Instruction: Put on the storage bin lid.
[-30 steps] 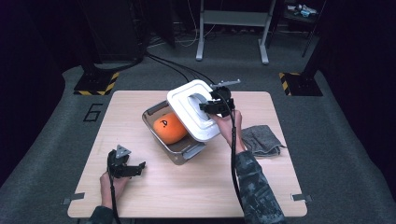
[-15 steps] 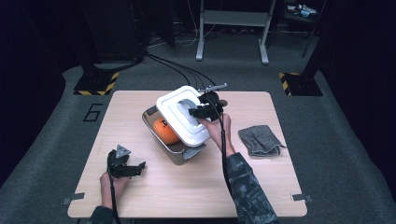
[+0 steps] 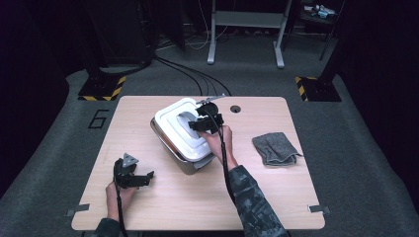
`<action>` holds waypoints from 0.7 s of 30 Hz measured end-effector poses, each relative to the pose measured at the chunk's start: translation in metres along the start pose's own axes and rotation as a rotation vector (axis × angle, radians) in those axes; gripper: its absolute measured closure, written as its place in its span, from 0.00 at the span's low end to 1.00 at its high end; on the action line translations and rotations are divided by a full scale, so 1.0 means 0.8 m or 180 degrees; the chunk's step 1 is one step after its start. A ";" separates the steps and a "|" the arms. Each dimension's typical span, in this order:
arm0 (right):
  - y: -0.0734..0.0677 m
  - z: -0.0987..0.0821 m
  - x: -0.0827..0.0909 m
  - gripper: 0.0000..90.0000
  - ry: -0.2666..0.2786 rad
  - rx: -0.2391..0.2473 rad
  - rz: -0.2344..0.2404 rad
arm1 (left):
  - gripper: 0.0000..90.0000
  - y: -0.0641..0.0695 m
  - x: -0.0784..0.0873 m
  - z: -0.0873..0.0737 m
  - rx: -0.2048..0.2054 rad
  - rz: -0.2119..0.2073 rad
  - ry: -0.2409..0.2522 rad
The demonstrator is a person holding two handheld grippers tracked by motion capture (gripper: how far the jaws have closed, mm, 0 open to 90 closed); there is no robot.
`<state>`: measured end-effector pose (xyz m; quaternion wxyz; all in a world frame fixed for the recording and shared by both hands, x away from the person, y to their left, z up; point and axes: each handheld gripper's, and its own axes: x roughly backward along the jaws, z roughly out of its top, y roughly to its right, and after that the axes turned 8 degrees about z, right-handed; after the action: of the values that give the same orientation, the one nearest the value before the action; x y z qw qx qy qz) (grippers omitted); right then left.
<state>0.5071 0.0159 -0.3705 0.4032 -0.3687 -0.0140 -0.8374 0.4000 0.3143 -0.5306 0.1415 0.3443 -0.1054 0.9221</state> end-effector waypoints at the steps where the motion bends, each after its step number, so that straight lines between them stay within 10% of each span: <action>1: -0.001 0.000 -0.002 0.74 0.0023 0.0024 -0.0003 | 0.12 0.000 0.000 0.000 0.0003 -0.0002 -0.0002; 21: -0.020 -0.007 -0.025 0.73 -0.0001 0.0006 -0.0005 | 0.12 -0.001 0.000 0.000 -0.0021 0.0002 -0.0002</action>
<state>0.5010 0.0381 -0.3829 0.4030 -0.3684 -0.0152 -0.8377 0.4002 0.3148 -0.5305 0.1423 0.3441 -0.1086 0.9217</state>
